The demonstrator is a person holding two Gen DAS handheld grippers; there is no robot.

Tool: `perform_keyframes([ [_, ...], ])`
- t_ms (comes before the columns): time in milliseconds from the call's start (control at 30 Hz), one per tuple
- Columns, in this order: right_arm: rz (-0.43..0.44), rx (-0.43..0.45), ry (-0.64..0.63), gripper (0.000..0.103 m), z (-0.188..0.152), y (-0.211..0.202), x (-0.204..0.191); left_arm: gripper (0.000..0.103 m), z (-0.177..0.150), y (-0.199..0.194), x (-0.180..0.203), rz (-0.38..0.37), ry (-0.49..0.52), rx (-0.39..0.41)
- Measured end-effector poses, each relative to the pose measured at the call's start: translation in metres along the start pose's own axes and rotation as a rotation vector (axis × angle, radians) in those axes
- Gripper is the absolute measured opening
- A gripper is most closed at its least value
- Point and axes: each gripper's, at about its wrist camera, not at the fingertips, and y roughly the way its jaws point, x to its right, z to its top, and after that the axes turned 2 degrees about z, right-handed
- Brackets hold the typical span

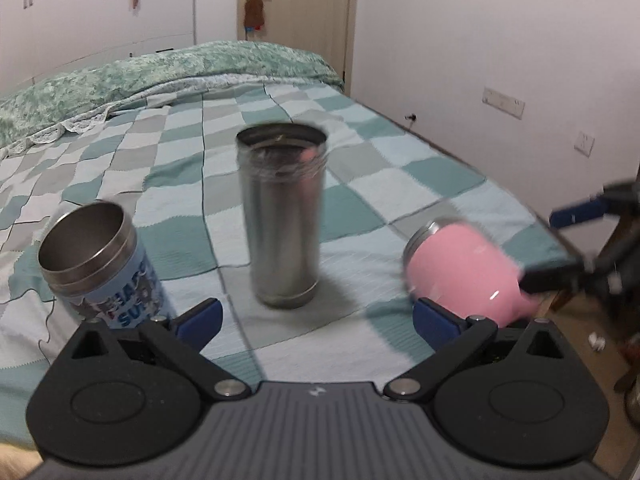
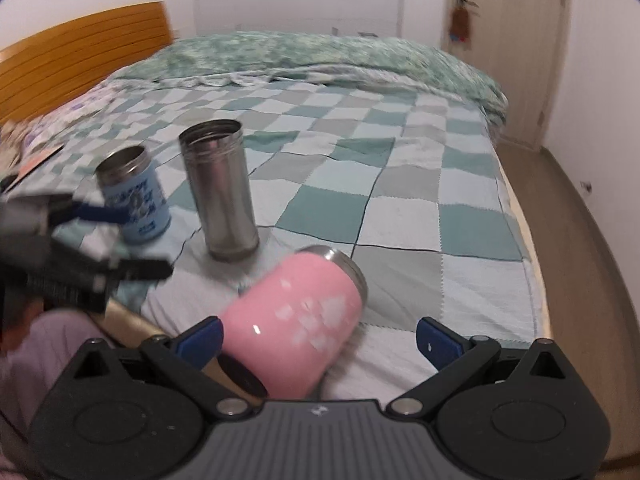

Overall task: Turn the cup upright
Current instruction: 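Bring the pink cup to the right tool and grasp its body, then rotate the pink cup upright with the right tool, rim up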

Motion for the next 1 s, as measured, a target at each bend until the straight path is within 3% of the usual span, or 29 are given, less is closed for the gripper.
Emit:
perform_keyframes([
  [400,-0.108,-0.213,0.203,0.103,0.041,0.077,-0.002,0.103,-0.011,0.037,-0.029,-0.099,0.082,-0.049],
  [533,-0.091,-0.285,0.305,0.103,0.046,0.095,0.007,0.103,-0.012,0.050,-0.033,-0.113,0.102,-0.054],
  [800,-0.082,-0.349,0.309,0.103,0.051,0.123,0.007,0.103,-0.010,0.063,-0.035,-0.136,0.097,-0.041],
  [867,-0.078,-0.371,0.317,0.099,0.050,0.132,0.010,0.103,-0.009,0.064,-0.035,-0.142,0.091,-0.039],
  [933,-0.075,-0.380,0.330,0.084,0.050,0.136,0.014,0.103,-0.010,0.065,-0.033,-0.146,0.089,-0.039],
  [1000,-0.033,-0.338,0.324,0.084,0.048,0.130,0.014,0.103,-0.010,0.063,-0.031,-0.149,0.087,-0.037],
])
